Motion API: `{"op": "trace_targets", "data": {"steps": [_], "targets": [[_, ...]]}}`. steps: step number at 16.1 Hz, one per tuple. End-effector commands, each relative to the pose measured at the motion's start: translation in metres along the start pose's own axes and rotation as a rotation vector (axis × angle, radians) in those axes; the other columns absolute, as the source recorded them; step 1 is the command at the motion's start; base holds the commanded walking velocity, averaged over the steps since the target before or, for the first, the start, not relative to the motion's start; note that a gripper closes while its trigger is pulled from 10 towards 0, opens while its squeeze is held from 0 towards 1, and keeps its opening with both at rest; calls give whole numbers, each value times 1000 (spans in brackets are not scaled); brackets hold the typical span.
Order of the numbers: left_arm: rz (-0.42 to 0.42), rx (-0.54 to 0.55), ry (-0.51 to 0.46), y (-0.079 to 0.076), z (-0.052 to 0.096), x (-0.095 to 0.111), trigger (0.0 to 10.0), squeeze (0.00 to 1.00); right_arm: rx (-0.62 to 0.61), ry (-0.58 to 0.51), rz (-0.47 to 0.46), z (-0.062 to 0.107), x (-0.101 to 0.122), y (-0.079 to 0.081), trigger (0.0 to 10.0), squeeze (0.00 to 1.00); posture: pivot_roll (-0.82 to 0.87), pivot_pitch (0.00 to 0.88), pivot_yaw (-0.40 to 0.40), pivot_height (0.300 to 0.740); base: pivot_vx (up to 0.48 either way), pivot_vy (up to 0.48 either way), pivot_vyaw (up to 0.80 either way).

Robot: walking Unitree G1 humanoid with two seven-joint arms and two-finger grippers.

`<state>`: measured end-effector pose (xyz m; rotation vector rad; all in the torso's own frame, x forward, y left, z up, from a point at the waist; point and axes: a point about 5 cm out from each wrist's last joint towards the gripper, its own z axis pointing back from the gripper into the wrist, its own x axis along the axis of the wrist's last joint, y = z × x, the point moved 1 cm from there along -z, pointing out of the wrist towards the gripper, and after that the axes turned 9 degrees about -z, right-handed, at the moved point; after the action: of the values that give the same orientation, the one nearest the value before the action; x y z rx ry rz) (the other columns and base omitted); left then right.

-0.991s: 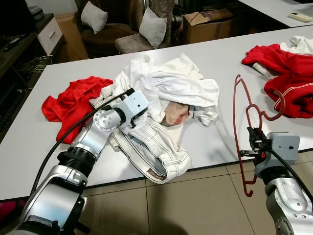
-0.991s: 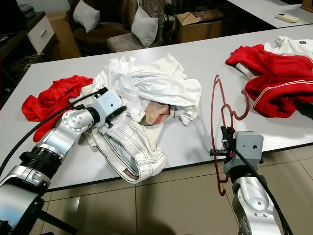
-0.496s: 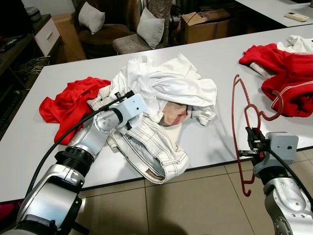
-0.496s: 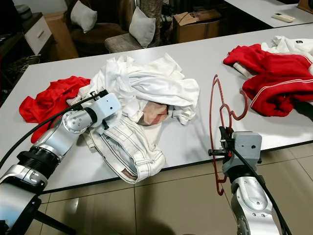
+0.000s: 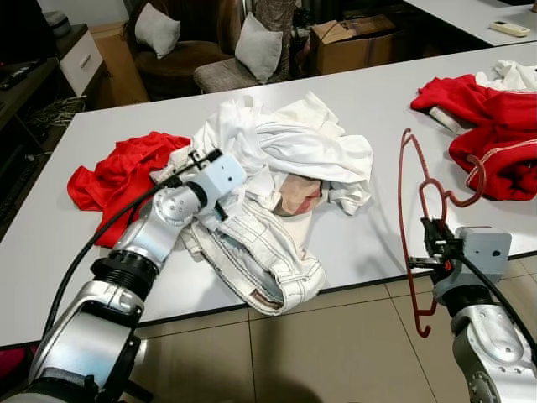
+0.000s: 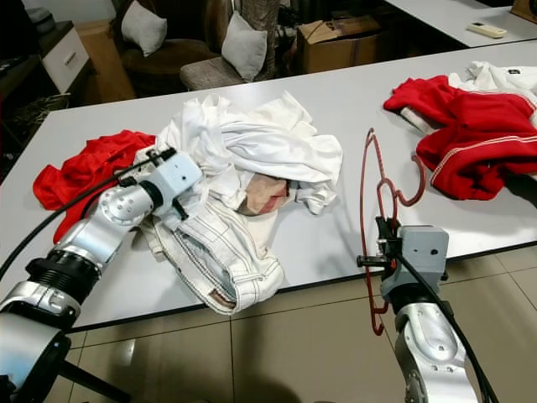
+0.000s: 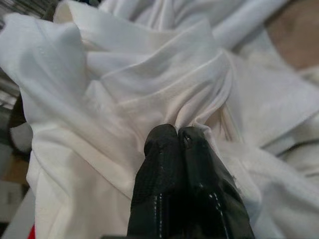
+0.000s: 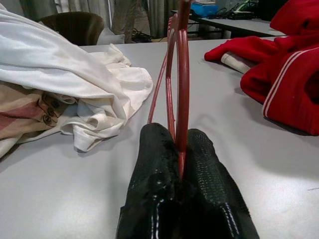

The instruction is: Hang hanger

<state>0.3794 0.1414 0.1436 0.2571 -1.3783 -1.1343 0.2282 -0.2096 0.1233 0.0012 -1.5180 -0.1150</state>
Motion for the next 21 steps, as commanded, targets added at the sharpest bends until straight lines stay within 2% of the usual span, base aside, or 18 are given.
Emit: {"op": "trace_targets", "data": {"steps": [1,3,4,5,6,7,8,9,11,12,14,15,17,19,21], "targets": [[35,7,-54,7,3,3,0,0,-2,45,-5,0,-9,2,10000,0,-223,0,133,740,0,0,0],[73,22,-135,17,8,8,0,0,-2,44,-6,-1,-9,2,10000,0,-223,0,135,740,0,0,0],[246,61,-292,39,19,17,0,0,-5,42,-8,-1,-9,1,10000,0,-219,0,133,740,0,0,0],[291,49,-351,44,23,22,0,0,-5,41,-8,-1,-9,1,10000,0,-218,0,132,740,0,0,0],[372,-22,-490,55,34,37,0,0,-5,41,-9,-1,-9,1,10000,0,-213,0,131,740,0,0,0],[408,-104,-566,60,44,44,0,0,-4,41,-9,-2,-9,1,10000,0,-212,0,132,740,0,0,0],[407,-288,-632,62,64,49,0,0,-3,39,-10,-3,-9,1,10000,0,-209,0,132,740,0,0,0],[381,-334,-612,62,69,46,0,0,-2,38,-11,-3,-9,2,10000,0,-206,0,133,740,0,0,0],[338,-429,-539,65,89,31,0,0,1,40,-15,-3,-11,3,10000,0,-194,0,131,740,0,0,0],[343,-442,-522,68,97,25,0,0,3,42,-18,-3,-12,4,10000,0,-190,0,131,740,0,0,0],[385,-461,-531,67,104,23,0,0,6,43,-21,-3,-13,6,10000,0,-190,0,131,740,0,0,0],[398,-521,-504,61,108,20,0,0,9,44,-21,-4,-14,7,10000,0,-191,0,133,740,0,0,0],[388,-639,-388,44,113,7,0,0,8,44,-22,-3,-14,7,10000,0,-195,0,137,740,0,0,0],[358,-751,-267,29,118,-6,0,0,1,45,-23,-1,-15,5,10000,0,-196,0,142,740,0,0,0],[305,-823,-175,5,117,-11,0,0,-3,43,-26,-2,-15,5,10000,0,-193,0,144,740,0,0,0]]}}
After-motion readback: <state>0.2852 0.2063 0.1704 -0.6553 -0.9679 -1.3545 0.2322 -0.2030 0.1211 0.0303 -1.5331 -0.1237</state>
